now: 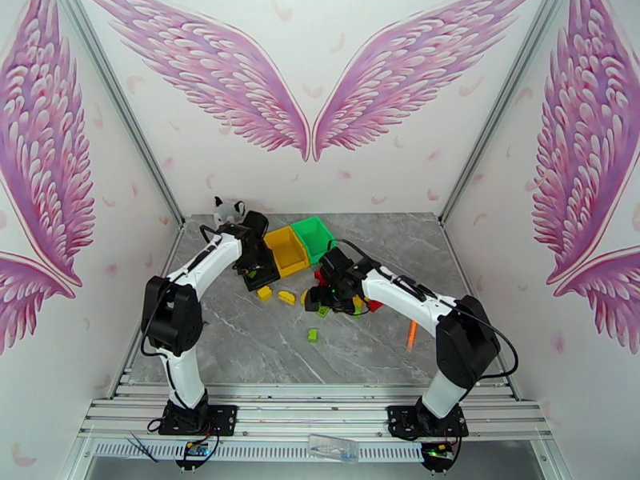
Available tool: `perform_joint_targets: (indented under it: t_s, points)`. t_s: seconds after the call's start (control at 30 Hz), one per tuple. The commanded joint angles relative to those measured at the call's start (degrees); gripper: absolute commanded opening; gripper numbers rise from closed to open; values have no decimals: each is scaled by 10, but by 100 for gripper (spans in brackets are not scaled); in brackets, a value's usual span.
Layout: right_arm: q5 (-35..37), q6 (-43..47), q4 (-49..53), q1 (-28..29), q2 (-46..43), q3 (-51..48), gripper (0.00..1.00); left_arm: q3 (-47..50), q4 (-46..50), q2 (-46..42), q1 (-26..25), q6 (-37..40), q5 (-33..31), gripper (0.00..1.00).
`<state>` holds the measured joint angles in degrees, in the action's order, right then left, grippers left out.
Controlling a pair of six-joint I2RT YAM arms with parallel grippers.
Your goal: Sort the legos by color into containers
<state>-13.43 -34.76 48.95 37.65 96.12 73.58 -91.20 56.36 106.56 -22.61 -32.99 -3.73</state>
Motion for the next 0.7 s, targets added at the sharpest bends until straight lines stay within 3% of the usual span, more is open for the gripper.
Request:
perform_joint_targets:
  t_s: [0.0, 0.3, 0.67]
  points:
    - [31, -19, 12, -4, -36, -30, 86, 37, -18, -52, -43, -26, 5, 73]
    - [56, -59, 15, -31, -123, -136, 80, 97, -61, -59, -182, -84, 39, 75]
    - [46, -89, 25, -81, -260, -270, 77, 49, -44, 7, -306, -99, 60, 75]
